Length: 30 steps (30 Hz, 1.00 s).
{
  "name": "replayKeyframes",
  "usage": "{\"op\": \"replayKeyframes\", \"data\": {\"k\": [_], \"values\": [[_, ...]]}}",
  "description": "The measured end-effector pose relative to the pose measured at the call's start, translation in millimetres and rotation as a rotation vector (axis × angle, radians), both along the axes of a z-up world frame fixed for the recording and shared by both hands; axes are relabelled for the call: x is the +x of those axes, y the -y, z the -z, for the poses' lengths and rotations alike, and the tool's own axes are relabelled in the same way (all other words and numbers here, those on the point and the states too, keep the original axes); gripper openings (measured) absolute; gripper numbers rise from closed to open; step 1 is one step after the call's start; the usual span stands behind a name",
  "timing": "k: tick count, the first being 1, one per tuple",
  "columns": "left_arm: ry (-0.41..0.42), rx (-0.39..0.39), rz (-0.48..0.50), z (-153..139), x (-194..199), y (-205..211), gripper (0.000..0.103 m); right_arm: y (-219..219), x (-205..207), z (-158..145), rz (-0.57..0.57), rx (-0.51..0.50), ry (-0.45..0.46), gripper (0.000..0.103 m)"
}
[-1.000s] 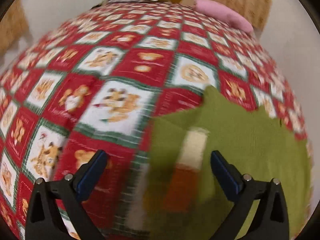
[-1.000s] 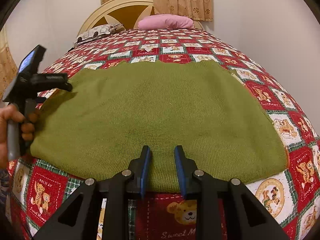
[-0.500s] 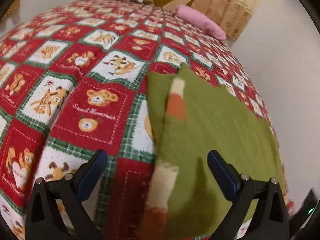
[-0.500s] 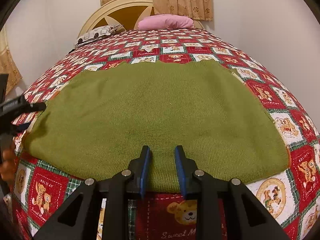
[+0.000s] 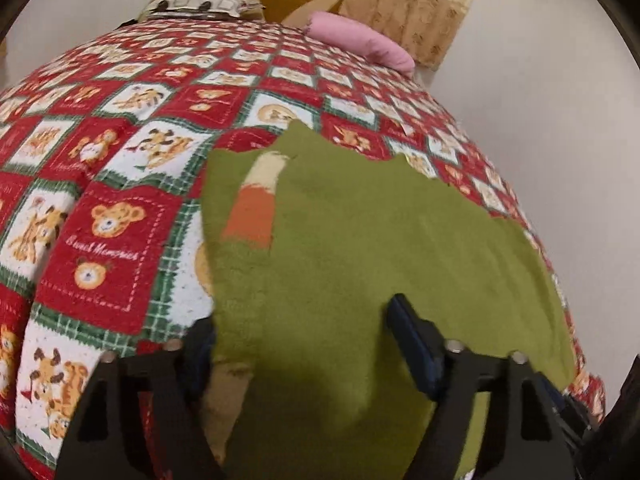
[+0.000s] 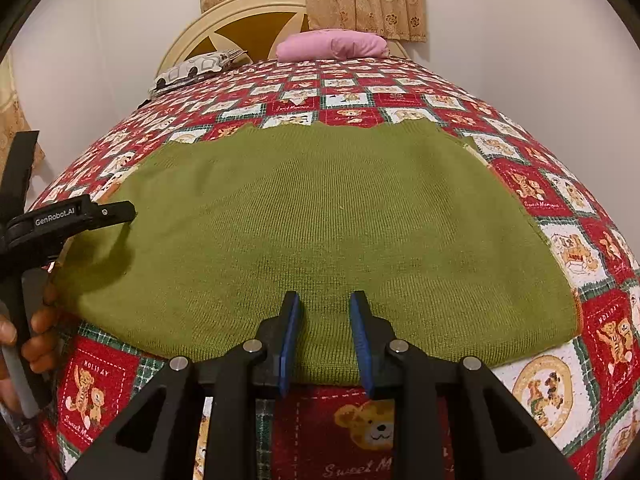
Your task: Fold small clothes
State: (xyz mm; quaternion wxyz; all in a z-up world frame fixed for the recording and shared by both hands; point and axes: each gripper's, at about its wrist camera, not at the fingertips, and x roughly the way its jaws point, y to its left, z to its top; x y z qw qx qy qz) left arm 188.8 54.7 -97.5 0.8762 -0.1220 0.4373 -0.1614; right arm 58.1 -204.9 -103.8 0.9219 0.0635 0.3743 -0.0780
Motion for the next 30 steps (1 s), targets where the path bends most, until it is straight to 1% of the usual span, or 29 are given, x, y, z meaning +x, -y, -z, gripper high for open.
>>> {"op": "replayKeyframes", "data": {"k": [2,3,4,5,6,7,8,9,11,12,14,15,16,19,22,24,26,28,30], "values": [[-0.021,-0.074,-0.061,4,0,-20,0.034,0,0,0,0.0,0.0,0.001,0.027],[-0.043,-0.136,-0.091,8,1,-32,0.029,0,0,0,0.0,0.001,0.001,0.027],[-0.064,-0.203,-0.103,12,1,-41,0.027,0,0,0,0.0,0.003,0.002,0.027],[-0.072,-0.235,-0.108,14,1,-45,0.027,0,0,0,0.0,0.004,0.003,0.027],[-0.076,-0.241,-0.11,15,1,-46,0.027,0,0,0,0.0,0.003,0.002,0.027],[-0.074,-0.226,-0.111,14,1,-44,0.029,0,0,0,0.0,0.002,0.002,0.027],[-0.067,-0.19,-0.113,12,0,-39,0.032,0,0,0,0.0,0.002,0.002,0.027],[-0.058,-0.158,-0.115,10,0,-34,0.033,0,0,0,0.0,0.003,0.003,0.027],[-0.053,-0.124,-0.123,7,-1,-27,0.033,0,0,0,0.0,0.004,0.003,0.027],[-0.052,-0.114,-0.13,6,-2,-25,0.032,0,0,0,0.0,0.004,0.003,0.027],[-0.043,-0.086,-0.141,1,-2,-19,0.02,0,0,0,0.001,0.004,0.004,0.027],[-0.037,-0.07,-0.144,-2,-1,-17,0.02,0,0,0,0.001,0.004,0.004,0.027],[-0.023,-0.033,-0.153,-8,-2,-11,0.019,0,0,0,0.001,0.004,0.004,0.027],[0.037,0.023,-0.142,-23,-6,3,0.018,0,-1,0,0.001,0.009,0.006,0.027],[0.128,0.103,-0.084,-41,-17,32,0.018,0,-1,-1,0.001,0.02,0.011,0.027],[0.168,0.133,-0.031,-45,-25,51,0.017,1,-1,-1,0.001,0.029,0.014,0.027],[0.196,0.175,0.021,-42,-31,69,0.017,3,-2,0,0.0,0.035,0.016,0.027],[0.195,0.217,0.057,-32,-32,83,0.017,2,-2,0,0.0,0.04,0.017,0.027],[0.178,0.243,0.093,-18,-33,95,0.017,3,-3,0,0.0,0.042,0.018,0.027]]}}
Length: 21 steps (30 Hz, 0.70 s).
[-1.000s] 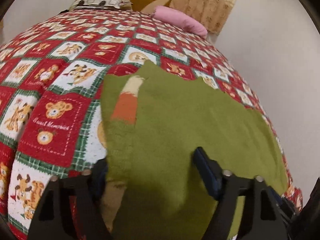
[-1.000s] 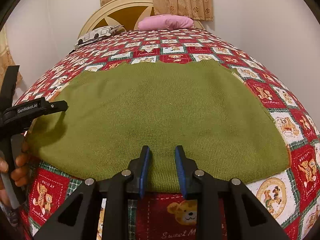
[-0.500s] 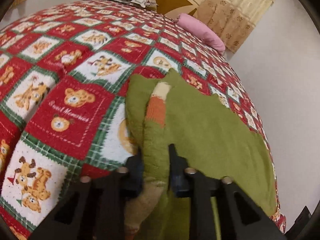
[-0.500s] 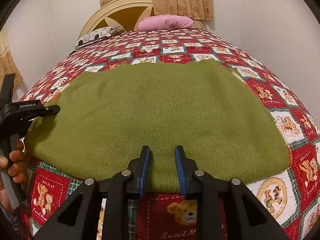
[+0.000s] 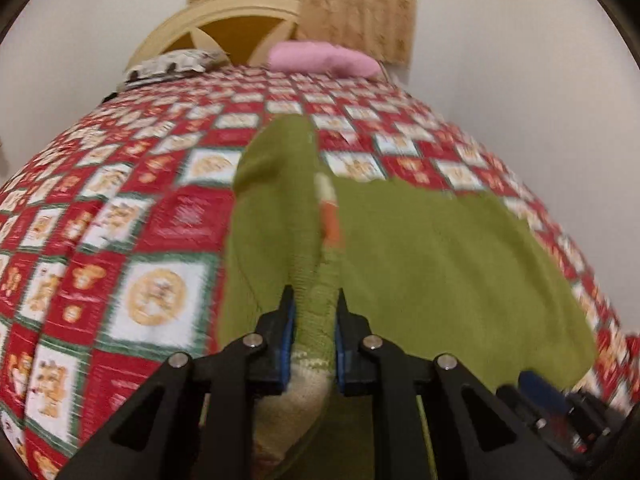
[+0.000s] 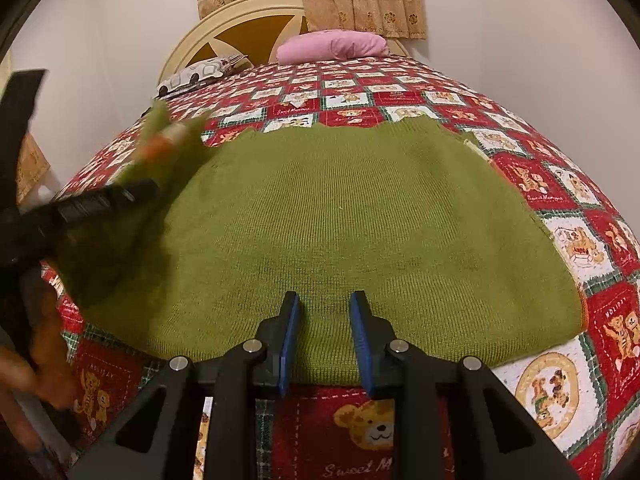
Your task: Fold small clothes
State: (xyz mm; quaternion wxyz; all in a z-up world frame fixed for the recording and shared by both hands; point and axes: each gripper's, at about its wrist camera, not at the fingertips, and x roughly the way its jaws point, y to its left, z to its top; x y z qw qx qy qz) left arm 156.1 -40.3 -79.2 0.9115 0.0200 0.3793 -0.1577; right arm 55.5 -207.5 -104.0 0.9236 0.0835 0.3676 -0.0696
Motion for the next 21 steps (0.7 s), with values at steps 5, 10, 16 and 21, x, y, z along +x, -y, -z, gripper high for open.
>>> {"op": "replayKeyframes", "data": {"k": [5,10,16,21], "values": [[0.033,0.051,0.008,5,-6,9,0.017,0,0,1,0.001,0.007,-0.004,0.029],[0.019,-0.033,0.013,5,-7,0,0.017,10,8,-20,-0.067,0.12,0.065,0.038],[0.022,-0.054,0.014,6,-8,3,0.017,17,82,-50,-0.236,0.396,0.073,0.068],[0.017,-0.082,0.016,7,-8,0,0.017,-7,148,-28,-0.334,0.549,-0.03,0.068]]}}
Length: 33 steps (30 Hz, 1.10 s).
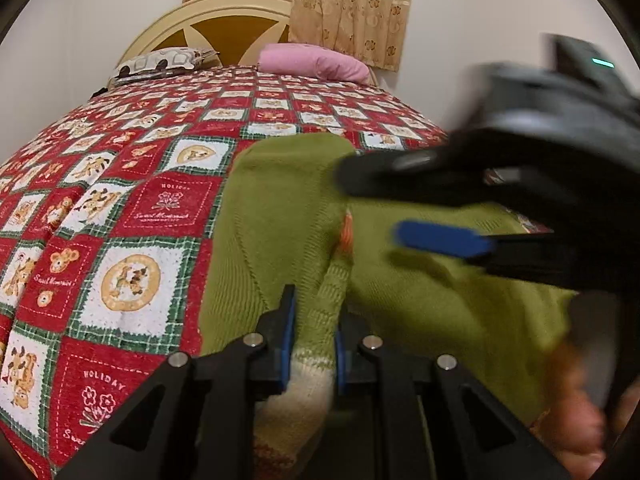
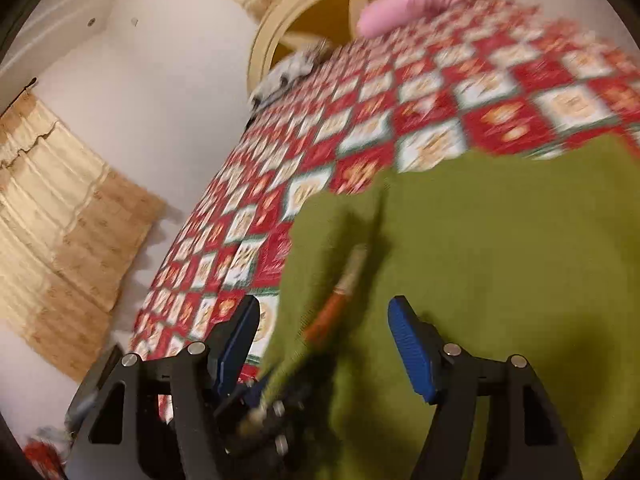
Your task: Fold small clothes
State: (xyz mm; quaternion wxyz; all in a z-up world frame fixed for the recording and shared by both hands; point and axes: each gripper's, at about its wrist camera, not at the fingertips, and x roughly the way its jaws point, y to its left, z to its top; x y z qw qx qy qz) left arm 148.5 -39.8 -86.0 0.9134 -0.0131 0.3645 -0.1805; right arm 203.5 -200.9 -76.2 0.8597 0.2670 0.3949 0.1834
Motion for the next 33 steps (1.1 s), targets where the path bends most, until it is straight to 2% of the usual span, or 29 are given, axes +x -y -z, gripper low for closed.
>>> {"op": "replayKeyframes", "data": {"k": [2,4,6,7,9,11,17,21,28,33], "values": [[0.0,-0.005,0.002,0,-1,-1,0.017,-20,21,13,-0.058,-0.029,-0.044,0.068],[-0.003,-0.017,0.004,0,0,-3,0.017,-31,30,19,-0.074,-0.084,-0.047,0.065],[-0.007,-0.027,0.005,0,0,-5,0.017,-43,36,23,-0.086,-0.127,-0.036,0.038],[-0.009,-0.03,0.006,0,0,-5,0.017,-44,40,24,-0.087,-0.137,-0.037,0.035],[-0.008,-0.032,0.004,0,-1,-4,0.017,-44,41,22,-0.074,-0.15,-0.018,0.019],[-0.006,-0.038,0.003,-1,-1,-4,0.017,-49,41,17,-0.076,-0.184,0.003,0.013],[0.037,-0.05,0.002,-18,-9,-2,0.017,-44,29,-8,-0.116,-0.24,0.064,0.012],[0.052,-0.044,0.026,-36,-15,18,0.017,-19,14,-30,-0.132,-0.276,0.093,0.012],[0.079,-0.032,0.113,-57,-23,79,0.017,45,0,-54,-0.125,-0.309,0.111,0.012],[0.055,-0.023,0.176,-56,-23,135,0.017,99,-4,-54,-0.106,-0.347,0.066,0.012]]}}
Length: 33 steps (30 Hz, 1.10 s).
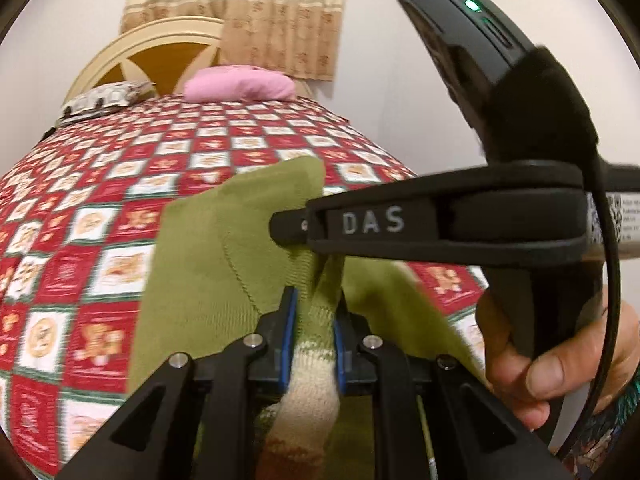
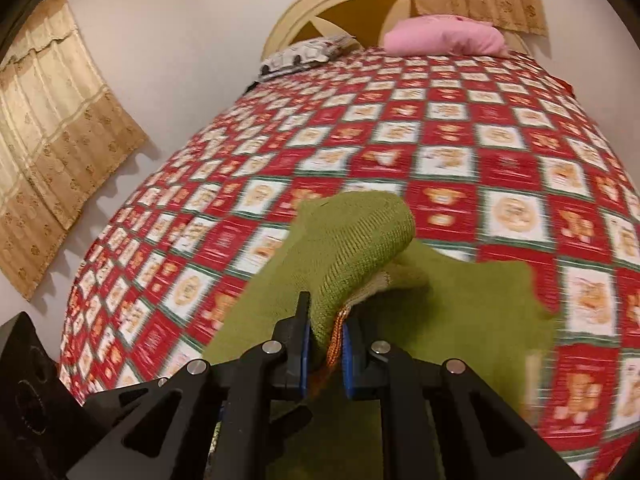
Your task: Fold small clothes
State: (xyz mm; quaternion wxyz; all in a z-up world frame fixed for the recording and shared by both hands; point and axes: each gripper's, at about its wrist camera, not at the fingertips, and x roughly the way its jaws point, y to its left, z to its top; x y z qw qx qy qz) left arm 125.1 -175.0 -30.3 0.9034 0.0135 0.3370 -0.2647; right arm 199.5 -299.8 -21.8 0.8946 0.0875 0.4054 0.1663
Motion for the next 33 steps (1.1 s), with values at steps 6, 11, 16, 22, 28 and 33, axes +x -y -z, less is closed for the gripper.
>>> {"op": "replayKeyframes", "data": {"k": [6,11,16,22,28,33], "values": [[-0.026,0.03,0.032,15,1,54,0.017,54,-1,14,0.026,-0.058,-0.051,0.012],[-0.044,0.063,0.036,25,1,86,0.017,88,-1,28,0.03,-0.092,-0.081,0.012],[-0.062,0.091,0.001,37,2,100,0.017,103,7,49,0.015,-0.1,-0.117,0.012],[-0.072,0.113,0.021,38,-3,106,0.027,118,14,74,0.033,0.005,-0.137,0.012],[-0.144,0.029,0.182,14,-34,54,0.058,137,-16,68,0.175,0.129,-0.136,0.026],[-0.038,0.016,0.168,-7,-77,-28,0.074,149,-86,31,0.308,0.115,-0.025,0.037]]}}
